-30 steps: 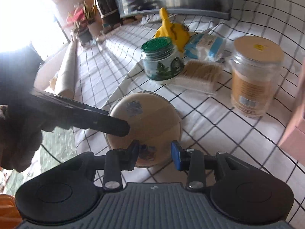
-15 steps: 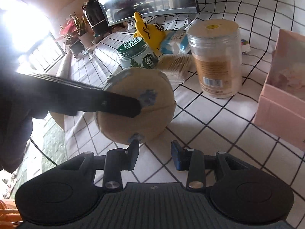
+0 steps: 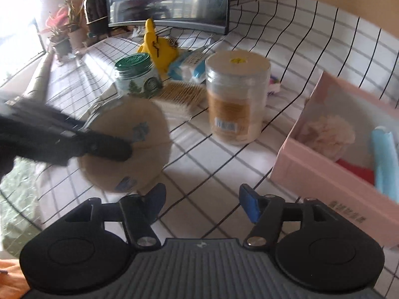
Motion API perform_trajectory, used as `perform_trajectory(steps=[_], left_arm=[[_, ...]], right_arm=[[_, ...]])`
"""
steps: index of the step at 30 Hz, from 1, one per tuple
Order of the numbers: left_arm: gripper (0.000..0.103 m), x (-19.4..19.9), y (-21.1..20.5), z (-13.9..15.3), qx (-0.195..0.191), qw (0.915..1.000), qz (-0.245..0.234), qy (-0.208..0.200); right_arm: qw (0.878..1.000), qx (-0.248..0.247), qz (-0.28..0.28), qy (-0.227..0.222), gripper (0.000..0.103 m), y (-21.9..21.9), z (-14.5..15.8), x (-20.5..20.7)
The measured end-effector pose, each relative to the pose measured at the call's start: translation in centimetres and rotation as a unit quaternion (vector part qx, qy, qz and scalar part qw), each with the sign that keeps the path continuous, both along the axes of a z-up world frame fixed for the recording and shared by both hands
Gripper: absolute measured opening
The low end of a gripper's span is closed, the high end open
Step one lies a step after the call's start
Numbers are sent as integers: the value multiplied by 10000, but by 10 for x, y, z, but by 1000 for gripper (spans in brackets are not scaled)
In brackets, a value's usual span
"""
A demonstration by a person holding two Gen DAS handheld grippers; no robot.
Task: Organize soft objects
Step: 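Grasp the black beaded bracelet with the right tool while the left tool holds the pouch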
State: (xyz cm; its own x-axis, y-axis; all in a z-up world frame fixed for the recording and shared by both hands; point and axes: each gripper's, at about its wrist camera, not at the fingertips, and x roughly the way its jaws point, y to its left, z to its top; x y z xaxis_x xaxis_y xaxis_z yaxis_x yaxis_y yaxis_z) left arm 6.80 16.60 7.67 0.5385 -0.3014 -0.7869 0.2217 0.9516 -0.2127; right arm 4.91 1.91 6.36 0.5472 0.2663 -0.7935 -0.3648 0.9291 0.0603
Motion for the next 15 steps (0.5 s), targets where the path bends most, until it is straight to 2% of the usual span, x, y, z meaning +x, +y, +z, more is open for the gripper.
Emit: perform_trajectory(steps=[7, 13, 15], left_arm=[[44, -38, 57, 8, -637, 9974, 338, 11], [44, -56, 123, 7, -763, 9887, 1291, -20], [44, -58, 137, 6, -775, 9855, 1505, -59]], right_arm=[[9999, -103, 88, 20, 70, 26, 1, 14], [9991, -29, 406, 154, 69, 68, -9, 30], [9987, -56, 497, 117, 62, 83, -14, 36]])
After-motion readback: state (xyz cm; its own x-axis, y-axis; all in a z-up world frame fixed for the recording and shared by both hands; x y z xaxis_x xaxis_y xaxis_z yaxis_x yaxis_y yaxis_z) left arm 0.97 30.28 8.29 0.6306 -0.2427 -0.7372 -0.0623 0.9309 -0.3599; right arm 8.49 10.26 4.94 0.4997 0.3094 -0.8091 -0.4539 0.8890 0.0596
